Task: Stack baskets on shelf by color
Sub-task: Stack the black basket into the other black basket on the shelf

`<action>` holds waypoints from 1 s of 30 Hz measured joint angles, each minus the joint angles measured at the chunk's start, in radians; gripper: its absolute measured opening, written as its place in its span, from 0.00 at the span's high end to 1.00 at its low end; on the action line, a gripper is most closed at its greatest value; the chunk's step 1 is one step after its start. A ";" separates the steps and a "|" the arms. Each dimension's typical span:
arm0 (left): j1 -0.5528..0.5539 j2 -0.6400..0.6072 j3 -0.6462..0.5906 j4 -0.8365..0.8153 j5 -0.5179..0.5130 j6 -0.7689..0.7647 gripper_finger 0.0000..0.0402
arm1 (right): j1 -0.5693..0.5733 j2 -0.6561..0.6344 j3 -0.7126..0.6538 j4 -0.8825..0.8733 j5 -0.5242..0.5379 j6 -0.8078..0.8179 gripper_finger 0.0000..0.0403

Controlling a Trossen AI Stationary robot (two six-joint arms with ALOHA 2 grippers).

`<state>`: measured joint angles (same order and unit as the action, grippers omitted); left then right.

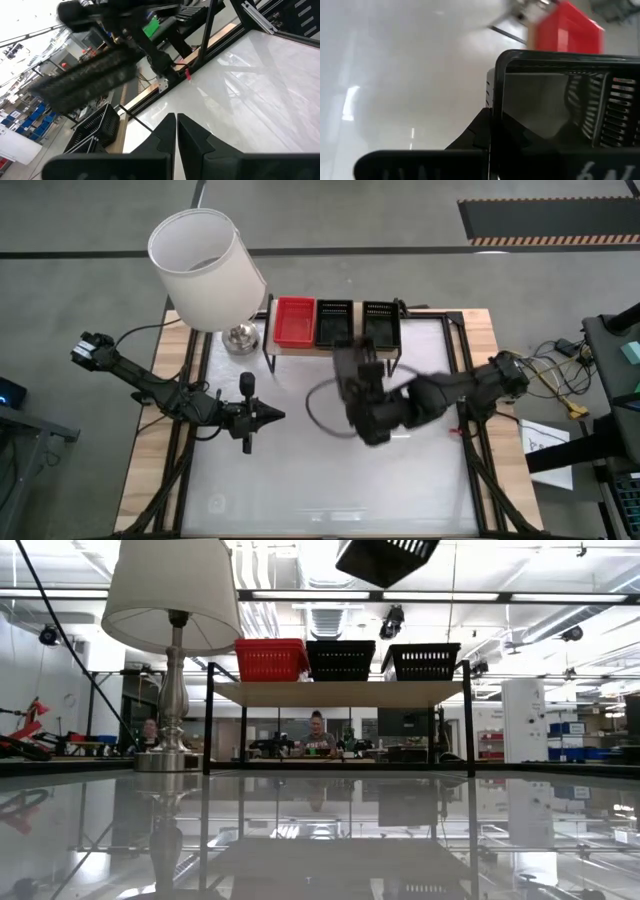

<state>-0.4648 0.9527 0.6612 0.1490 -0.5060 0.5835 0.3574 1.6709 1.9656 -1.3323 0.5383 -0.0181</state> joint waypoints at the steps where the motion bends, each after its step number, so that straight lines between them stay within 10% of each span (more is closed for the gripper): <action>1: 0.000 0.000 -0.001 0.000 0.000 0.000 1.00 | -0.021 0.004 0.032 -0.032 0.009 -0.005 0.98; 18: 0.000 0.000 -0.008 -0.001 0.000 0.000 1.00 | -0.513 -0.044 0.094 -0.153 -0.290 -0.173 0.98; 30: 0.000 0.000 -0.010 -0.001 -0.001 0.000 1.00 | -0.603 -0.033 0.045 -0.182 -0.314 -0.221 0.98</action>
<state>-0.4648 0.9530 0.6514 0.1481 -0.5072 0.5831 -0.2460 1.6375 2.0107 -1.5146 0.2241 -0.2390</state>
